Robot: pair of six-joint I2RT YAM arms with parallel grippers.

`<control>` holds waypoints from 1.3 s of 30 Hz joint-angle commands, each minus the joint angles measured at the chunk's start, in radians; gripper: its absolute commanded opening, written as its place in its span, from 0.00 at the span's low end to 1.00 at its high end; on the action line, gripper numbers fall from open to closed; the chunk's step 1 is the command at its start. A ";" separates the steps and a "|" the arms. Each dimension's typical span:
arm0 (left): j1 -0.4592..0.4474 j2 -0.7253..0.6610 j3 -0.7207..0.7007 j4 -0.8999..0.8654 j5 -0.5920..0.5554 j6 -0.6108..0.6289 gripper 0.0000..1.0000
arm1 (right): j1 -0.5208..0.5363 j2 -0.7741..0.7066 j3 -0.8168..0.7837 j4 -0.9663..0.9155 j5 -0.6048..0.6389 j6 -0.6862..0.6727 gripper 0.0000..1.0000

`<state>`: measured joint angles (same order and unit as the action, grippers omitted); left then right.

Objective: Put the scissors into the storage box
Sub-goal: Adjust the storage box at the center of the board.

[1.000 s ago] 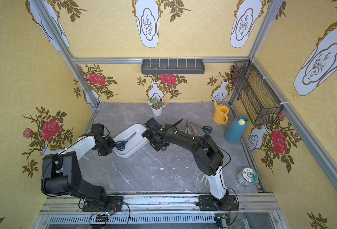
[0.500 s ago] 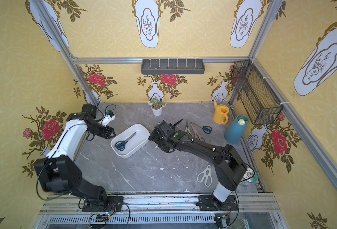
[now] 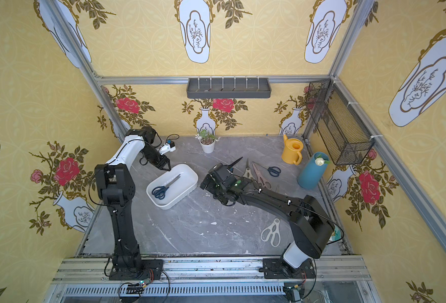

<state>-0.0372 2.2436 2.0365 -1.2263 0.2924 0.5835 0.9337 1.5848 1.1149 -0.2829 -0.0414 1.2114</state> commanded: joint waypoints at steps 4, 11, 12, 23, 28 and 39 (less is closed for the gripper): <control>-0.009 0.069 0.016 0.042 -0.077 0.017 0.58 | 0.029 0.014 0.002 0.067 0.018 0.007 0.98; -0.042 0.085 -0.009 0.053 -0.036 -0.011 0.47 | 0.034 0.024 0.010 0.040 0.043 0.014 0.98; -0.049 0.085 -0.011 0.055 -0.027 -0.025 0.44 | 0.034 0.023 0.009 0.026 0.054 0.021 0.97; -0.056 0.020 -0.108 0.147 0.097 -0.407 0.04 | 0.023 -0.029 -0.026 -0.142 0.152 0.131 0.97; -0.056 -0.110 -0.292 0.233 0.054 -0.557 0.02 | -0.013 -0.054 -0.035 -0.259 0.156 0.177 0.97; -0.015 -0.230 -0.533 0.327 -0.078 -0.722 0.06 | -0.077 -0.045 -0.009 -0.481 0.160 0.248 0.87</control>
<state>-0.0547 2.0205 1.5356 -0.9245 0.2798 -0.0818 0.8680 1.5291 1.0950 -0.6876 0.1059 1.4578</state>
